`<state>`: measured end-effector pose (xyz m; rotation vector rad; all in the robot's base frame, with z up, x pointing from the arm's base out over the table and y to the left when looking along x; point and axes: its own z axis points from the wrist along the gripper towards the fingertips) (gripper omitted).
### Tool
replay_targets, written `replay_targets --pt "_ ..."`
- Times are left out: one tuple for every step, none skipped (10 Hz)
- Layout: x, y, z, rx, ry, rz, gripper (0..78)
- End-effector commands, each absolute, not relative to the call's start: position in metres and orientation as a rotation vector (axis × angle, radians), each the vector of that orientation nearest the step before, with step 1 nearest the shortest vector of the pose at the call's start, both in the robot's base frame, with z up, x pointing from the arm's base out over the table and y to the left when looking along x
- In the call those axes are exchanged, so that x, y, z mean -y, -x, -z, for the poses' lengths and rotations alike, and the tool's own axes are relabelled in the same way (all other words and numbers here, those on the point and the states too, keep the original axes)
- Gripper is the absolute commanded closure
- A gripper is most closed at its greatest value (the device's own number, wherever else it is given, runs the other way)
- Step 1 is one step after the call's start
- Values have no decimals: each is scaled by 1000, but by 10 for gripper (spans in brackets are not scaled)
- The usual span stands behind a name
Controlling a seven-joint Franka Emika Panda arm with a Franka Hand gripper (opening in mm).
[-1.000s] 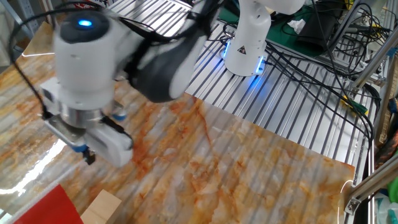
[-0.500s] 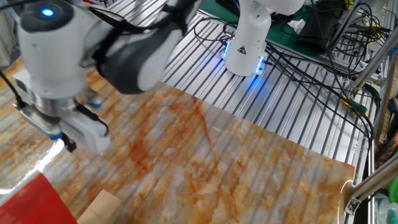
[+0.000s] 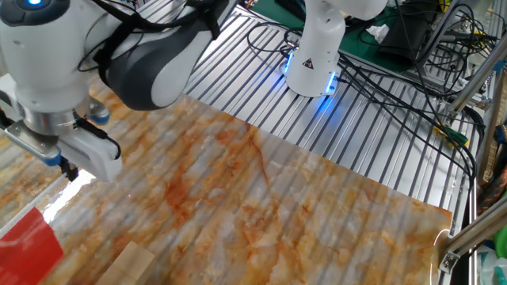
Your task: Wave the flag
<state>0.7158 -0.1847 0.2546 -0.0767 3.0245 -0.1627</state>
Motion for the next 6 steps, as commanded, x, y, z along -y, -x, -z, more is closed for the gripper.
replay_targets --pt "145 -717 -244 -3025 39 165 764" --pt "116 -712 -236 -3022 -37 156 764" --pt "94 -709 -233 -3019 -85 151 764" --pt "72 -704 -232 -3017 -133 147 764" --pt "51 -699 -233 -3018 -181 145 764" --pt "35 -694 -234 -3022 -214 147 764"
